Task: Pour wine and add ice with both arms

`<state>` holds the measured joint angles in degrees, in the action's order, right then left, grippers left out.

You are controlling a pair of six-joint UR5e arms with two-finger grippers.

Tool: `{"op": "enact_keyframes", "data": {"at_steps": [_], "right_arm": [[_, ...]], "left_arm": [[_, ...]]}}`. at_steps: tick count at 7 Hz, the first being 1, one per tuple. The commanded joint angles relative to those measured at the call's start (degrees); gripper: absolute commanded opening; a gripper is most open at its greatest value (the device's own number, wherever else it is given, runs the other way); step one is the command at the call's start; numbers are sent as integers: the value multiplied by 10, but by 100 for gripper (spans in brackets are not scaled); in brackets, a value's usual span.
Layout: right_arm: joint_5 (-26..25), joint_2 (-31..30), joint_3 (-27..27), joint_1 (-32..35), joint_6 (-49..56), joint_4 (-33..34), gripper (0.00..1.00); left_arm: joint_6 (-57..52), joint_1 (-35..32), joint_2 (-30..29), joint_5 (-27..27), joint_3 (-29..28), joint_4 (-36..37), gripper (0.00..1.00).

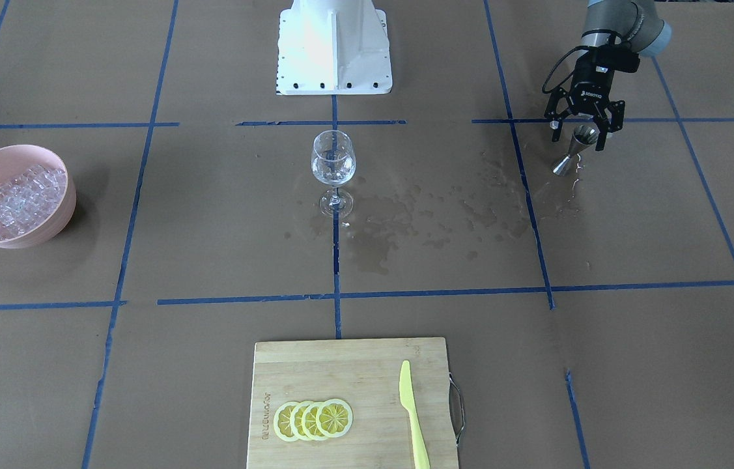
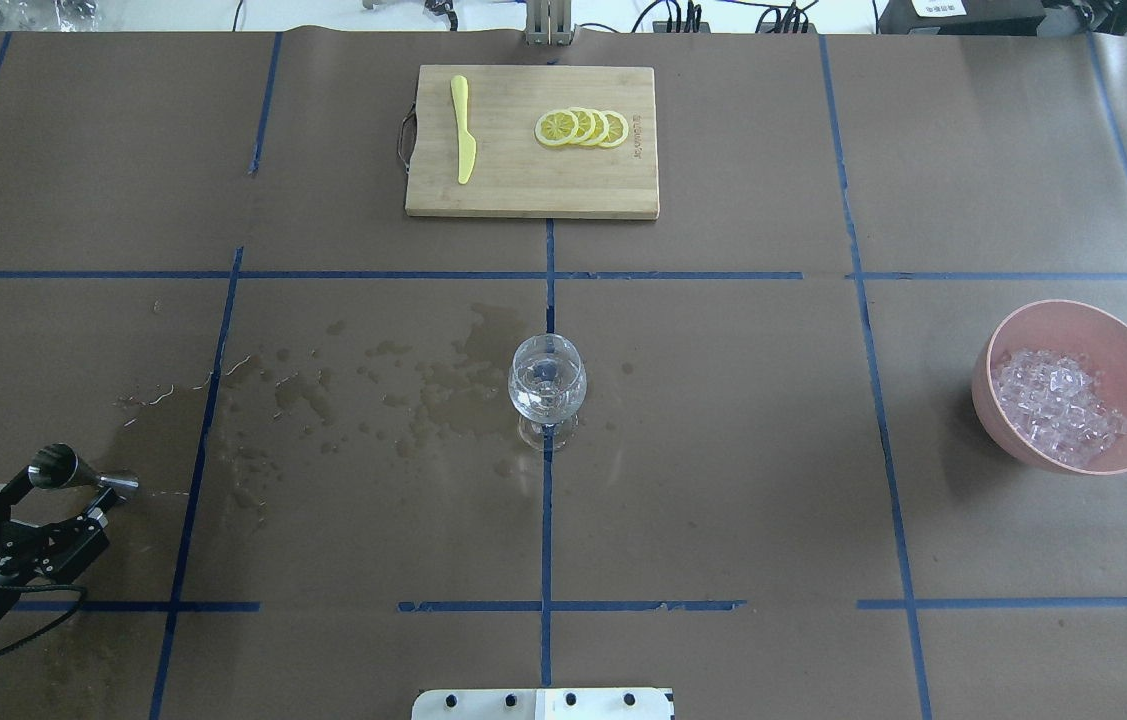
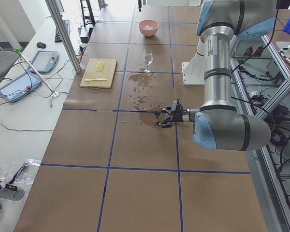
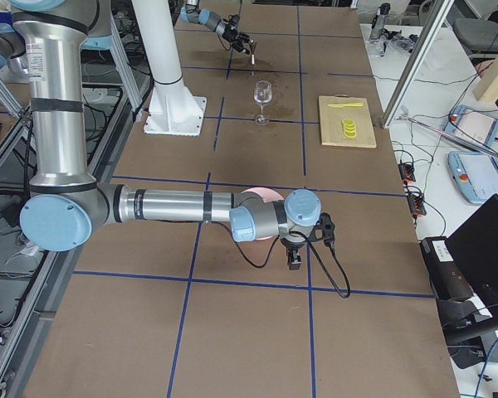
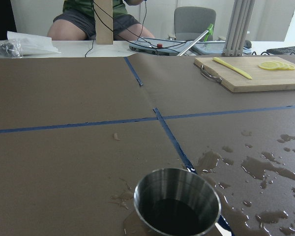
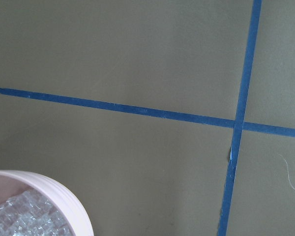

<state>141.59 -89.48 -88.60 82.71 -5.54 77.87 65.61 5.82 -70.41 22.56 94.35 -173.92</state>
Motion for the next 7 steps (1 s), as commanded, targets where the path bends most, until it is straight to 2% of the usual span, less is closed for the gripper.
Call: {"op": "enact_keyframes", "data": {"at_steps": [1, 5, 7], "right_arm": [[0, 0, 2, 0, 0, 0, 100], [0, 0, 1, 0, 0, 0, 100], [1, 0, -1, 0, 0, 0, 100]], "left_arm": [[-2, 3, -50, -42, -51, 1, 97], [-1, 3, -61, -94, -61, -1, 89], [-1, 4, -61, -111, -78, -6, 89]]}}
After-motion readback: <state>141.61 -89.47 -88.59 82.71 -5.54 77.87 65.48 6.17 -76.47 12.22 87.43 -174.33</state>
